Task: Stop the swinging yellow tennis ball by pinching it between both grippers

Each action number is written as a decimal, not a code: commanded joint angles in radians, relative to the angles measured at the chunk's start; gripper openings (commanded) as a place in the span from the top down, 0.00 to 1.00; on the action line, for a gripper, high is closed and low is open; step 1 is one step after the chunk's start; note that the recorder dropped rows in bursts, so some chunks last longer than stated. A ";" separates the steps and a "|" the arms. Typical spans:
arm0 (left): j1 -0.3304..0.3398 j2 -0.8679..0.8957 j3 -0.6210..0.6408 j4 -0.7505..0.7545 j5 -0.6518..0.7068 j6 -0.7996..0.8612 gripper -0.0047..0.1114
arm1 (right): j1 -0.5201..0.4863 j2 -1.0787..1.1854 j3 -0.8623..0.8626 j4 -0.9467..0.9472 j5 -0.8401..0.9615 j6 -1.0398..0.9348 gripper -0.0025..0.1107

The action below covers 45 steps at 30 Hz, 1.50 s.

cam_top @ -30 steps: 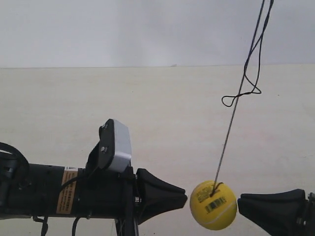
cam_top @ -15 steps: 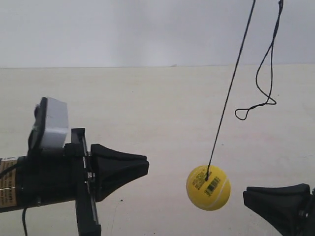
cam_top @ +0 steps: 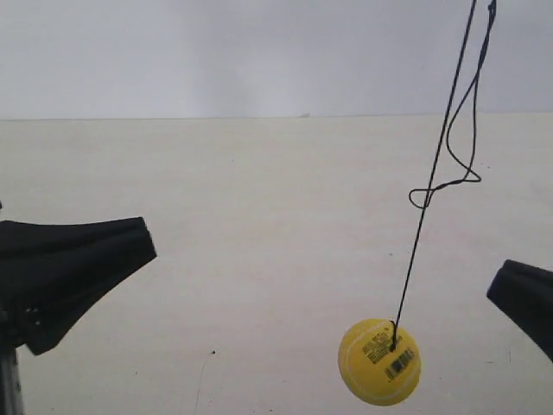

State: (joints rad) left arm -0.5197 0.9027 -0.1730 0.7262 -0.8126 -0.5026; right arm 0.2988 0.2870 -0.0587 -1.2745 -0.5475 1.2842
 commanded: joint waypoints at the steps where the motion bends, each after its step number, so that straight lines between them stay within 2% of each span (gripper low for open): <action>1: 0.004 -0.157 0.049 -0.012 0.007 0.002 0.92 | 0.000 -0.149 -0.003 0.005 -0.006 0.027 0.98; 5: 0.004 -0.332 0.080 -0.012 0.011 -0.013 0.92 | 0.000 -0.287 -0.003 0.005 -0.016 0.049 0.98; 9: 0.004 -0.458 0.080 -0.004 0.074 -0.084 0.92 | 0.000 -0.287 -0.005 0.011 -0.053 0.049 0.98; 13: 0.004 -0.510 0.080 -0.004 0.109 -0.089 0.92 | 0.000 -0.287 -0.005 0.011 -0.049 0.051 0.98; 22: 0.004 -0.524 0.080 -0.004 0.111 -0.089 0.92 | 0.000 -0.287 -0.005 0.009 -0.103 0.071 0.98; 27: 0.004 -0.524 0.080 -0.004 0.111 -0.089 0.92 | 0.000 -0.287 -0.005 0.009 -0.138 0.223 0.98; 41: 0.004 -0.524 0.080 -0.004 0.111 -0.089 0.92 | 0.000 -0.287 -0.005 0.009 -0.145 0.225 0.98; 45: 0.004 -0.526 0.092 -0.159 0.111 -0.083 0.92 | 0.000 -0.287 -0.005 0.009 -0.139 0.225 0.98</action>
State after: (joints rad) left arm -0.5197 0.3848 -0.0964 0.6723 -0.7074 -0.5811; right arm 0.2988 0.0079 -0.0587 -1.2704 -0.6870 1.5055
